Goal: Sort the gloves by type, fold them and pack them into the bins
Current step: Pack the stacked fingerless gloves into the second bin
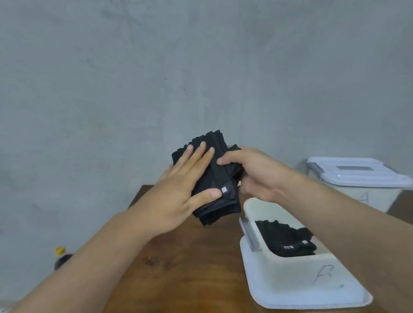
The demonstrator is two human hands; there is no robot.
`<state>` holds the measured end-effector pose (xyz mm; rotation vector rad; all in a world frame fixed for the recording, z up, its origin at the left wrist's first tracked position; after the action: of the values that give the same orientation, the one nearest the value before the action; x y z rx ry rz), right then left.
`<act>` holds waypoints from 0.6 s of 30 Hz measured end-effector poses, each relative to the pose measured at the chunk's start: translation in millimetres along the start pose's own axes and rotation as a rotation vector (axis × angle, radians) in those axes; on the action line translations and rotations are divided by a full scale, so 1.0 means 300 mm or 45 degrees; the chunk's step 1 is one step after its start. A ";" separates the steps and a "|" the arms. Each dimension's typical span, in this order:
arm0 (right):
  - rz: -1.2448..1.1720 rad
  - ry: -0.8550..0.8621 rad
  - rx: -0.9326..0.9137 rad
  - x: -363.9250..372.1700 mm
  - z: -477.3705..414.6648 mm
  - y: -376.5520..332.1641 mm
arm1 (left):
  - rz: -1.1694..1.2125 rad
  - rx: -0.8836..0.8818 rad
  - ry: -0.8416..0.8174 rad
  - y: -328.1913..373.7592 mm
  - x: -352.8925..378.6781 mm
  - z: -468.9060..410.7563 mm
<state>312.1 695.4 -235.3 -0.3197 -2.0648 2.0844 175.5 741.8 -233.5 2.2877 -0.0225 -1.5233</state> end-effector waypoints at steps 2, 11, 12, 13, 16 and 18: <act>0.009 0.039 -0.013 -0.107 0.083 -0.051 | -0.040 0.035 0.011 0.109 0.019 -0.076; 0.177 0.148 0.019 -0.563 0.354 -0.102 | 0.102 0.197 -0.036 0.484 0.265 -0.385; 0.186 0.174 0.042 -0.611 0.367 -0.083 | 0.157 0.201 -0.052 0.504 0.308 -0.411; 0.203 0.193 0.068 -0.646 0.374 -0.067 | 0.202 0.203 -0.067 0.514 0.341 -0.430; 0.235 0.243 0.185 -0.759 0.388 0.017 | 0.294 0.195 -0.147 0.547 0.467 -0.487; 0.247 0.262 0.267 -0.804 0.389 0.074 | 0.397 0.165 -0.227 0.544 0.536 -0.505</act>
<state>510.7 514.7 -252.1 -0.6925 -1.7429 2.2445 408.7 601.8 -271.8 2.1116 -0.5158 -1.5890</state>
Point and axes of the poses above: each hand's wrist, its own z-axis away from the middle knuckle, its own x-axis out of the palm, y = z × x, the point moved 10 cm from there along -z, towards the middle knuckle, and after that the axes turned 3 degrees about -y, right-handed, at the moved point
